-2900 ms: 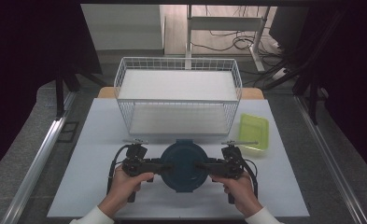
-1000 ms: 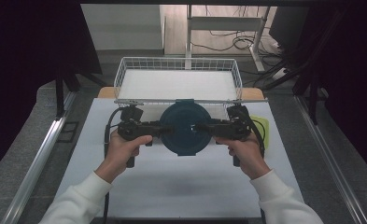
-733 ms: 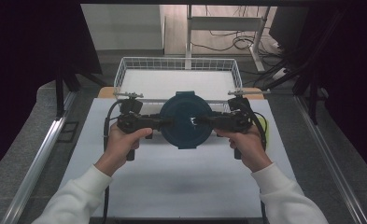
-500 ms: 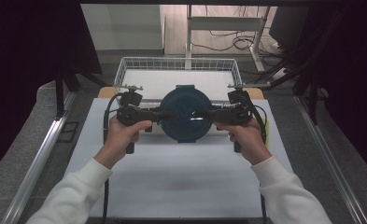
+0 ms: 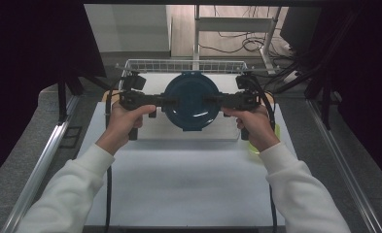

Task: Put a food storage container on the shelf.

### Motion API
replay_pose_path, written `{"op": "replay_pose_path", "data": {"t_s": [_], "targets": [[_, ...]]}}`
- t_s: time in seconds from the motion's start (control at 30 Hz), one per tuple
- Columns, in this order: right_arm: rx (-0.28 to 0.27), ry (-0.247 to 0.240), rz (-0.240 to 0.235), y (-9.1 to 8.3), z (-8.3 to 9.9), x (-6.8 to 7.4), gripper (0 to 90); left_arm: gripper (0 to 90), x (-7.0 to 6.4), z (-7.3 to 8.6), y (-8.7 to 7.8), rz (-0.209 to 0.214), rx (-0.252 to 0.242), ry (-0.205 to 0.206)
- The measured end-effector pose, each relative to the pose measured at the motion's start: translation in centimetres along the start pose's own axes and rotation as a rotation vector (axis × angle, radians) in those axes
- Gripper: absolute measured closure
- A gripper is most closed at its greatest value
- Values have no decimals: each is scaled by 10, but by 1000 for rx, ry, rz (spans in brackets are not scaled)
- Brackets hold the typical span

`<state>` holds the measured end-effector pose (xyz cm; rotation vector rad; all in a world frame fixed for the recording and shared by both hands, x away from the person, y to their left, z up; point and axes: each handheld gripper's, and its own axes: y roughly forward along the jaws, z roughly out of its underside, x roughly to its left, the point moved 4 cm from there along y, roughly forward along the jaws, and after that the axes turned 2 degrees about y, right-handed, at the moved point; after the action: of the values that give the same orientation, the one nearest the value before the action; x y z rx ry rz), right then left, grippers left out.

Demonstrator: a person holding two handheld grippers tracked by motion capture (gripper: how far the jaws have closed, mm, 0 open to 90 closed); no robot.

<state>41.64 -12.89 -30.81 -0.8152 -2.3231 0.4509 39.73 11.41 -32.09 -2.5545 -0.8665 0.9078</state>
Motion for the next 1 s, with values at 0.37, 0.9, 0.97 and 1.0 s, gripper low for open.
{"op": "replay_pose_path", "data": {"t_s": [0.37, 0.9, 0.97, 1.0], "targets": [[-16, -15, 1, 2, -36, -4, 339, 391, 8, -37, -1, -2, -9, 23], [-17, -2, -7, 7, -60, -11, 340, 393, 17, -58, 2, -1, -23, 14], [-11, 3, -6, 9, -62, -13, 340, 393, 20, -59, 4, 2, -20, 10], [-9, 3, -5, 10, -62, -14, 340, 393, 23, -59, 5, 4, -15, 10]]}}
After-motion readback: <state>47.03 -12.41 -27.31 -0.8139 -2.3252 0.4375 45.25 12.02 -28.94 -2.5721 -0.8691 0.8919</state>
